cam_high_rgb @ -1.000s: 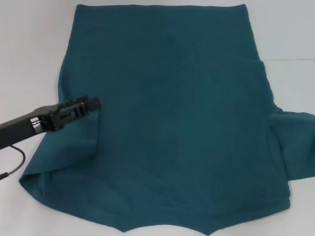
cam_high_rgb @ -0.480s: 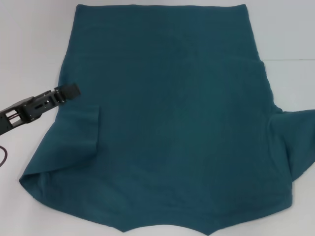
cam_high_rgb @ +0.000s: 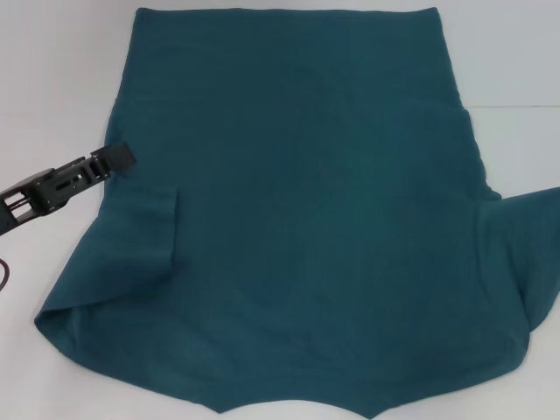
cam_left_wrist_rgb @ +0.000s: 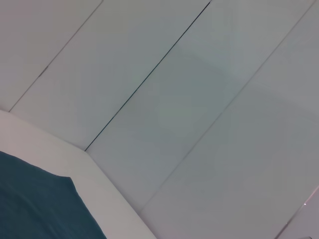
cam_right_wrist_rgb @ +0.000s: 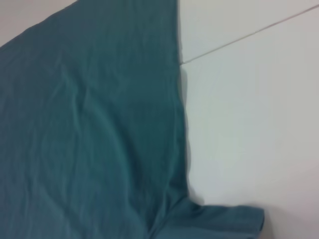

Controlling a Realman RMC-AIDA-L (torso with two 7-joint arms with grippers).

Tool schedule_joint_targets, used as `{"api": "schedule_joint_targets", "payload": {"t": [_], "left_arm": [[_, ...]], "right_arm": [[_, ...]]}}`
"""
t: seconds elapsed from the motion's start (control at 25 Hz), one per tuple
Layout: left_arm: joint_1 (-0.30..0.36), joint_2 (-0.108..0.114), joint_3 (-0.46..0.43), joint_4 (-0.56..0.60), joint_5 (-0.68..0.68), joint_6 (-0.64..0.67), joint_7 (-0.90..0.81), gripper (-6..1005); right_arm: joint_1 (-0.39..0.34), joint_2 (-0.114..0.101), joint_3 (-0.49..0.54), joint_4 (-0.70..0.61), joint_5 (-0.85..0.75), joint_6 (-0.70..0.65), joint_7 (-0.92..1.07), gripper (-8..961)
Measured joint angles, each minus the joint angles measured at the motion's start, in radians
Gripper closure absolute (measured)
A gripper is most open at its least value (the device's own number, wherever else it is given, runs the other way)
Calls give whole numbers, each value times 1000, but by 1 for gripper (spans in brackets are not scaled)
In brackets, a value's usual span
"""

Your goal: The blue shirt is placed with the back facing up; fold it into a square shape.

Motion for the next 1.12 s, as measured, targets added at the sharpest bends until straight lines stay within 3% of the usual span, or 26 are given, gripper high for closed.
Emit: {"api": "schedule_joint_targets", "payload": {"t": [0.28,0.52,0.8,1.12], "left_arm": [[0,-1,0,-1,-13,-5,0,368],[-3,-2,0,-2,-14,-10,0,368],[3,-2,-9,-8,-32,-10,2,367],[4,0,-26,-14,-38,-7,5,368]], "right_arm": [[11,9,12,9,30,-88,0,890],[86,33,11,37,48,-213,-4,883],[143,52,4,64,49,-221,-1,874],[175,70,-76,112,48,-154,11,864]]}}
